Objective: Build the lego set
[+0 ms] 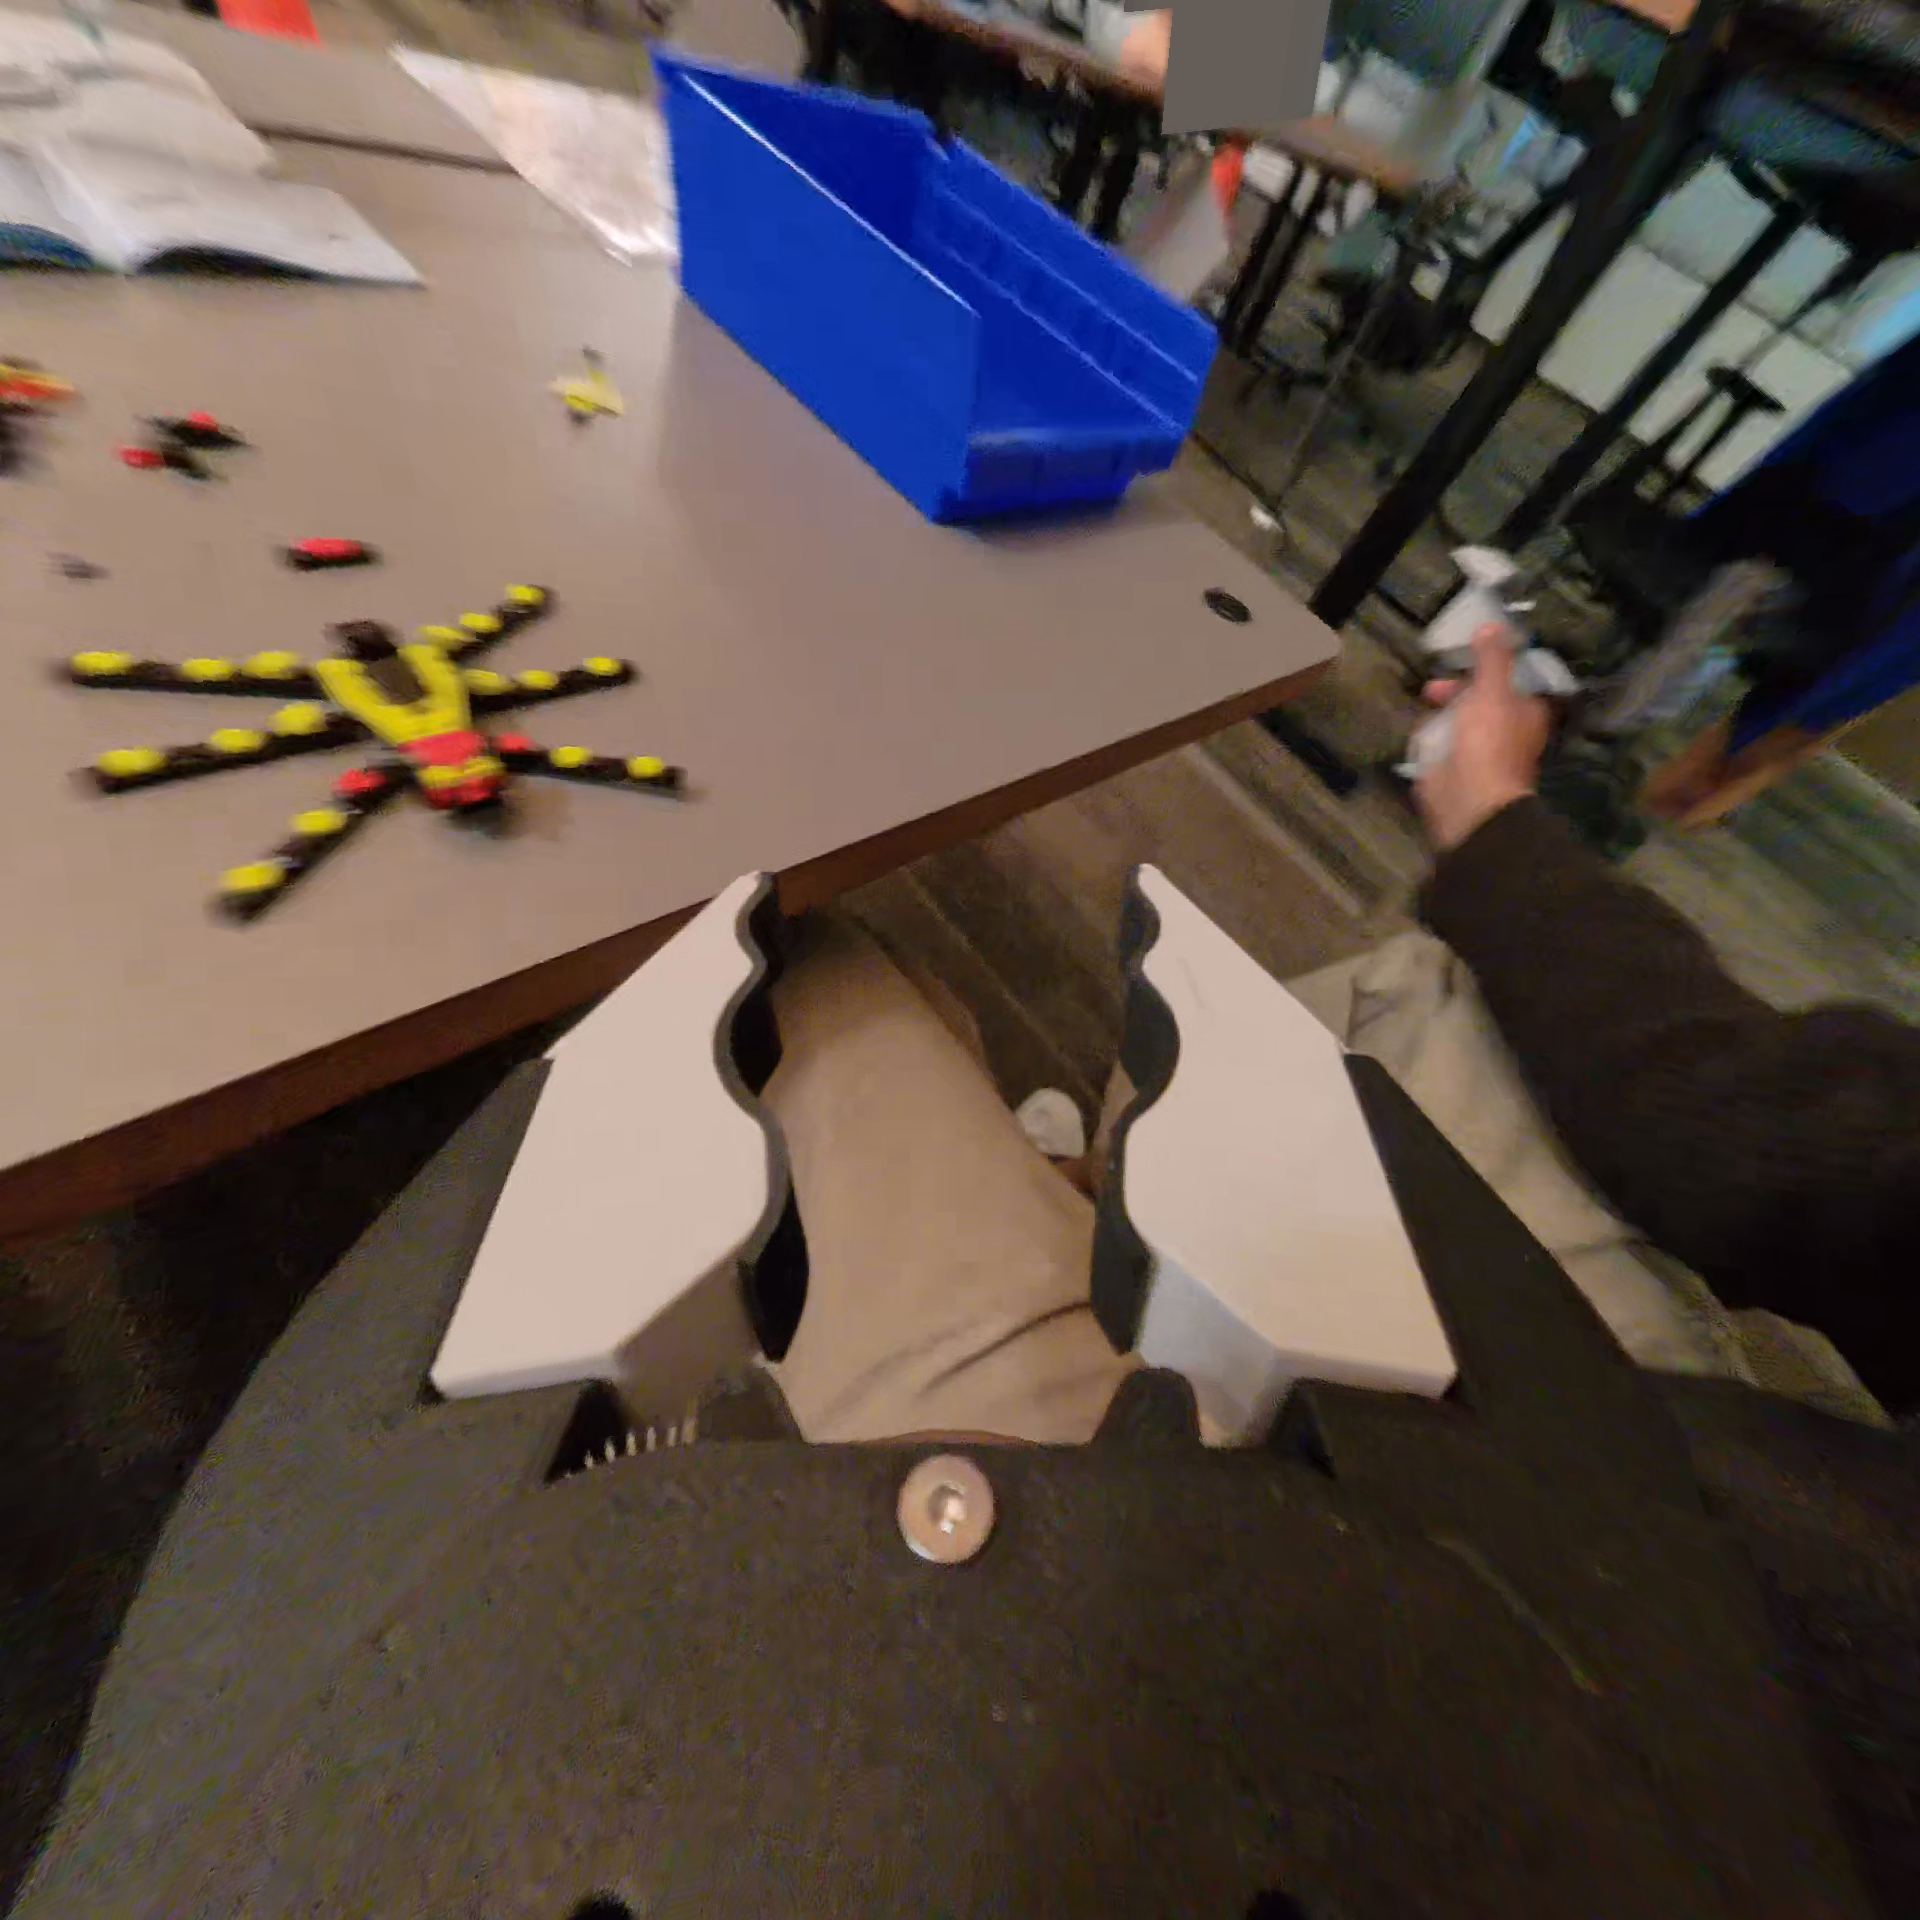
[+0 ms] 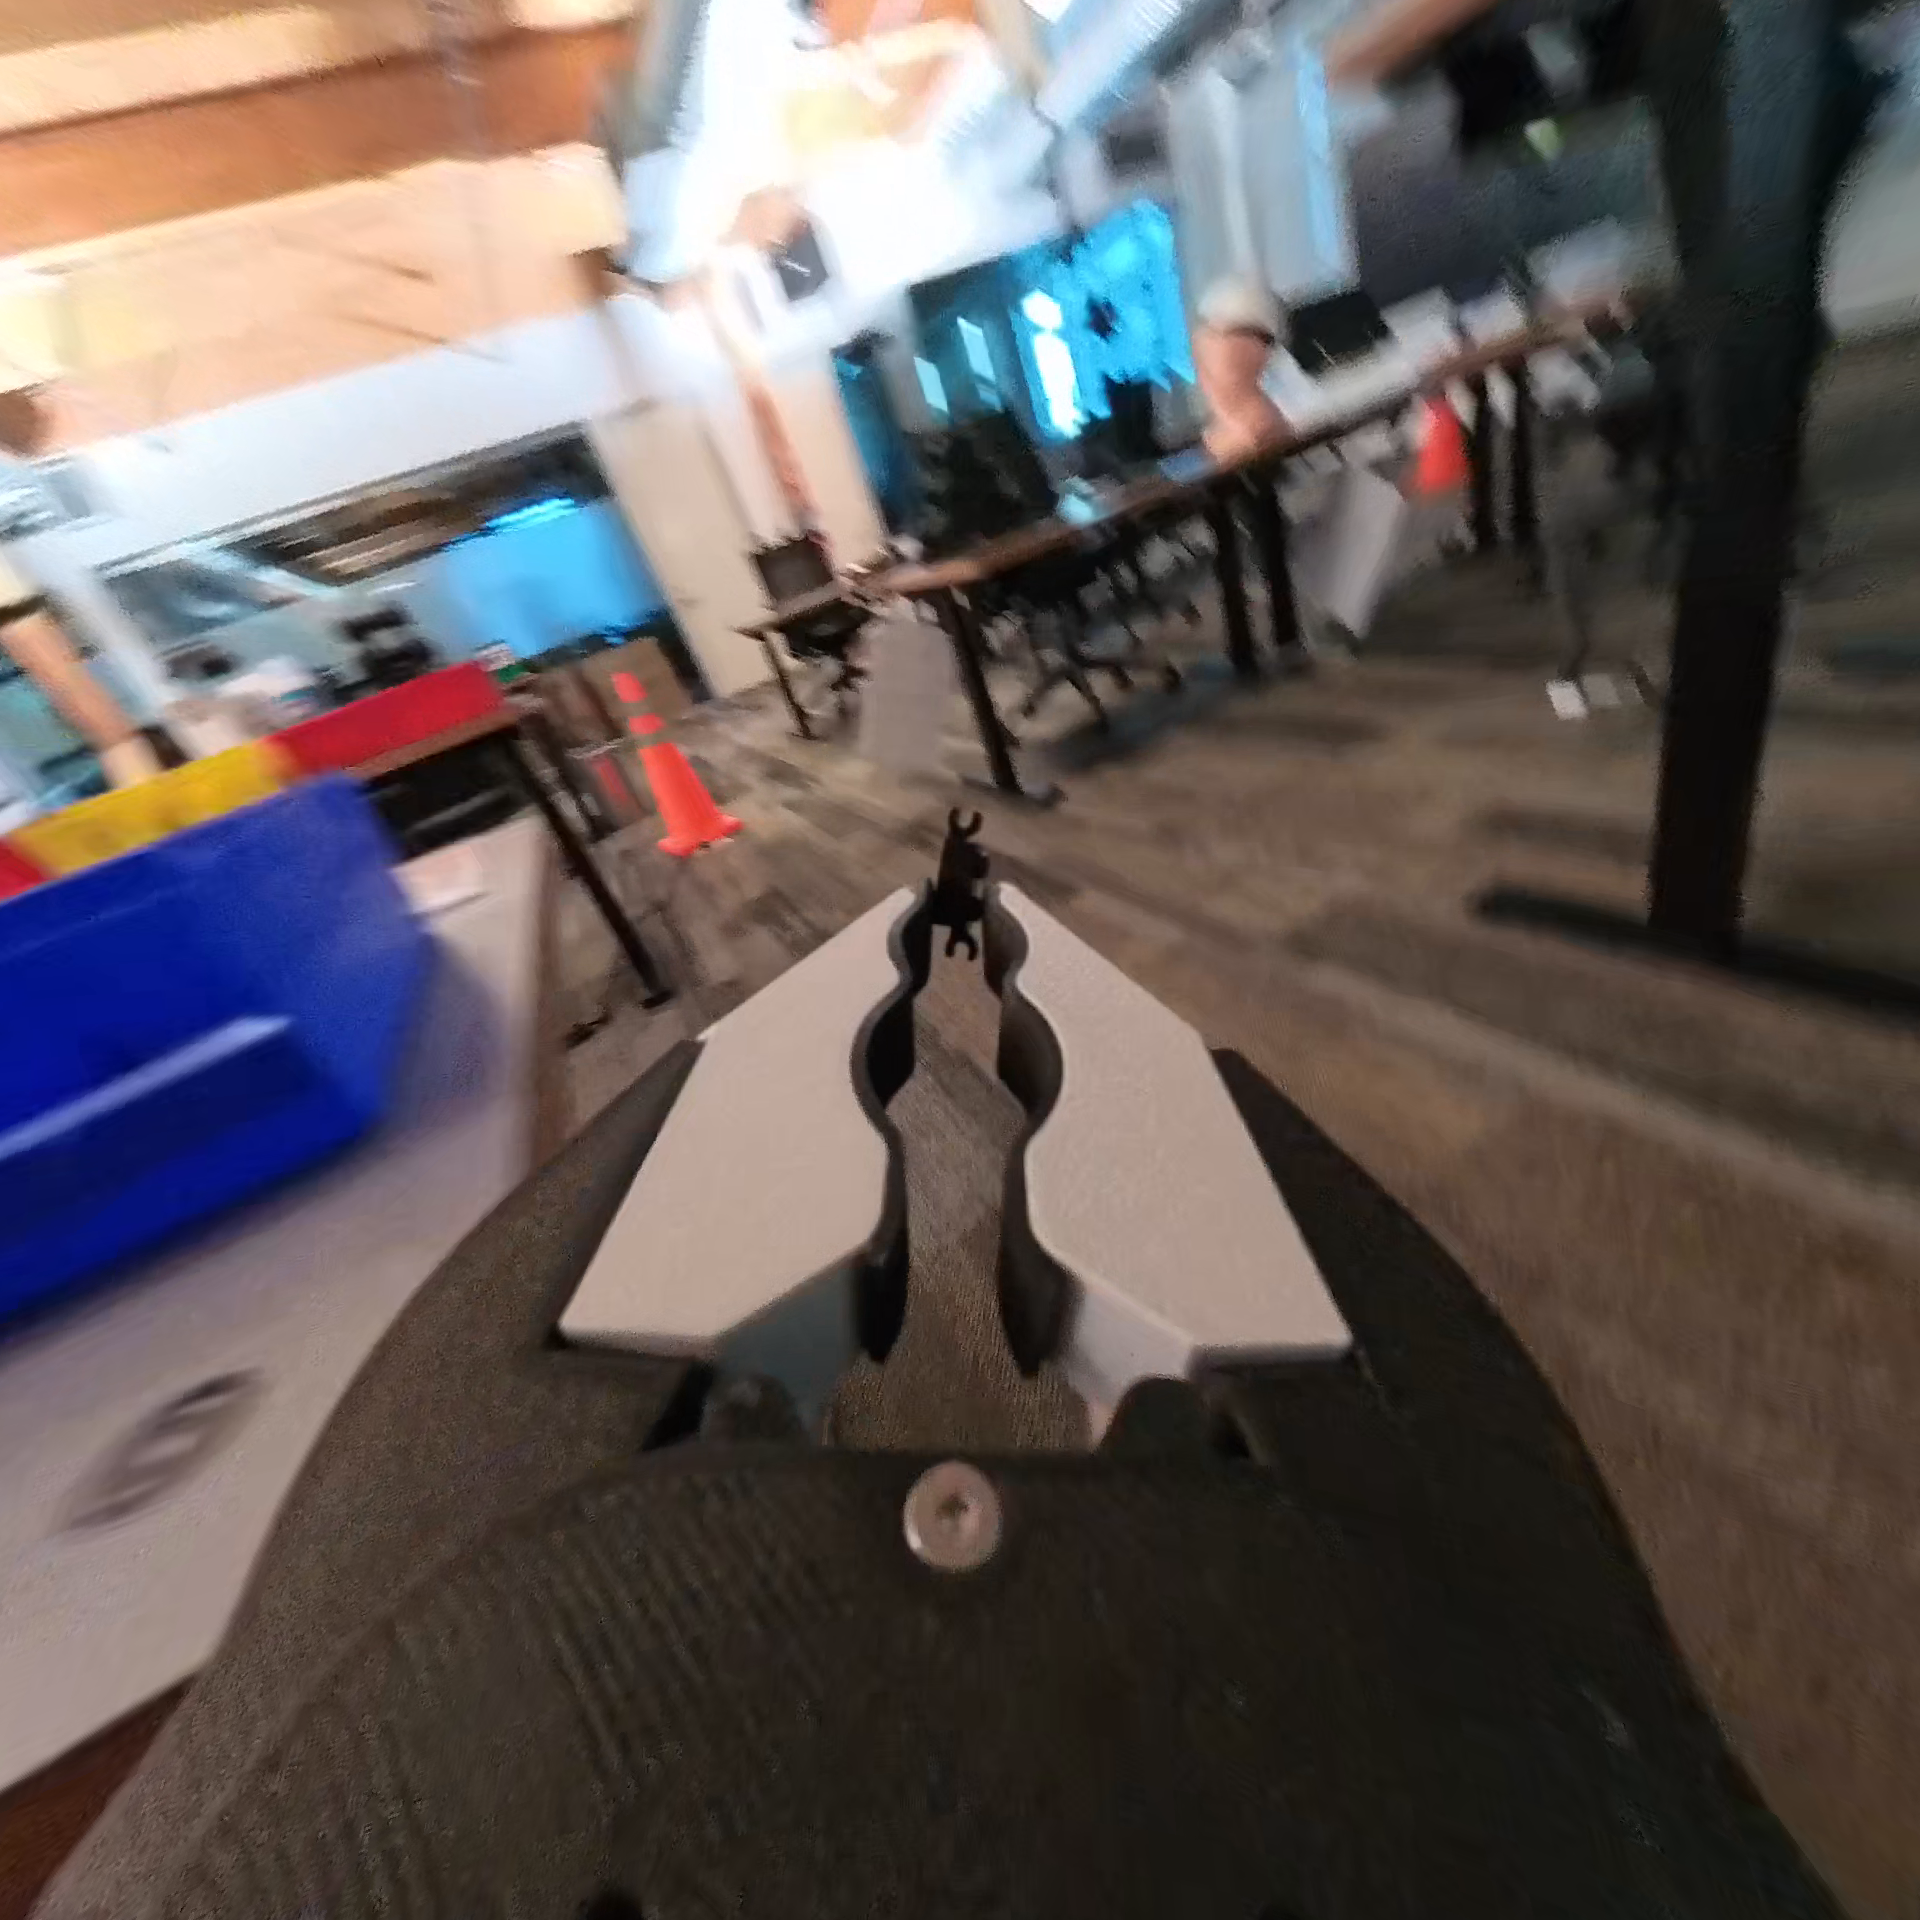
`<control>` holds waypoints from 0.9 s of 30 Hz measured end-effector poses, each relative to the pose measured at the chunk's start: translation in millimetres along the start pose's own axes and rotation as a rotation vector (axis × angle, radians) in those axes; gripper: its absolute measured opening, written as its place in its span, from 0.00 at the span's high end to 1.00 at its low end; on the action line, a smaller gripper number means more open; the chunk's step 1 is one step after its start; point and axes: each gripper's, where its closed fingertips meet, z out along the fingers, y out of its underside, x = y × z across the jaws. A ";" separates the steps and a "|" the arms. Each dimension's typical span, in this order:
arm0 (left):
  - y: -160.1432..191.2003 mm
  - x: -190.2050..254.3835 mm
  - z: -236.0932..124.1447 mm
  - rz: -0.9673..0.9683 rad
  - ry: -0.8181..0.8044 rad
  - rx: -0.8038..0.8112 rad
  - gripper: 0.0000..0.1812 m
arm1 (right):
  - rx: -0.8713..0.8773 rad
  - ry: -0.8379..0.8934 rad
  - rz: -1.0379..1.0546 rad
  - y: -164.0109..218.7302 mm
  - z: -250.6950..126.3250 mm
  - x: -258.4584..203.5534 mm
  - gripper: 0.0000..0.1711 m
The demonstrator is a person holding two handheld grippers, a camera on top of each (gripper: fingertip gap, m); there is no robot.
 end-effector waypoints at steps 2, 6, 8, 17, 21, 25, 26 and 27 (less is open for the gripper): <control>-2.2 -26.7 -28.6 0.019 -0.061 0.001 0.66 | 0.051 -0.150 -0.153 -62.3 -28.6 -59.8 0.96; -26.1 -81.6 -64.8 -0.017 -0.237 0.053 0.68 | 0.045 -0.518 -0.259 -118.8 -104.7 -197.3 0.96; -35.7 -83.9 -66.9 -0.028 -0.192 0.168 0.69 | -0.017 -0.706 -0.298 -111.2 -147.6 -257.8 0.96; 12.0 -105.4 -97.8 -0.084 -0.243 0.075 0.67 | -0.144 -1.014 -0.640 -21.9 -255.3 -353.4 0.95; 32.3 -111.9 -116.0 -0.011 -0.265 -0.033 0.66 | -0.201 -0.999 -0.530 25.6 -242.8 -376.4 0.95; 42.6 -148.8 -142.9 0.008 -0.415 0.008 0.72 | -0.335 -0.873 -0.370 70.1 -211.0 -401.5 0.95; 42.1 -166.1 -156.9 0.041 -0.513 0.058 0.76 | -0.372 -0.817 -0.331 76.1 -201.1 -405.0 0.96; 44.6 -181.0 -170.9 0.086 -0.600 0.075 0.79 | -0.391 -0.821 -0.265 78.0 -197.4 -415.5 0.96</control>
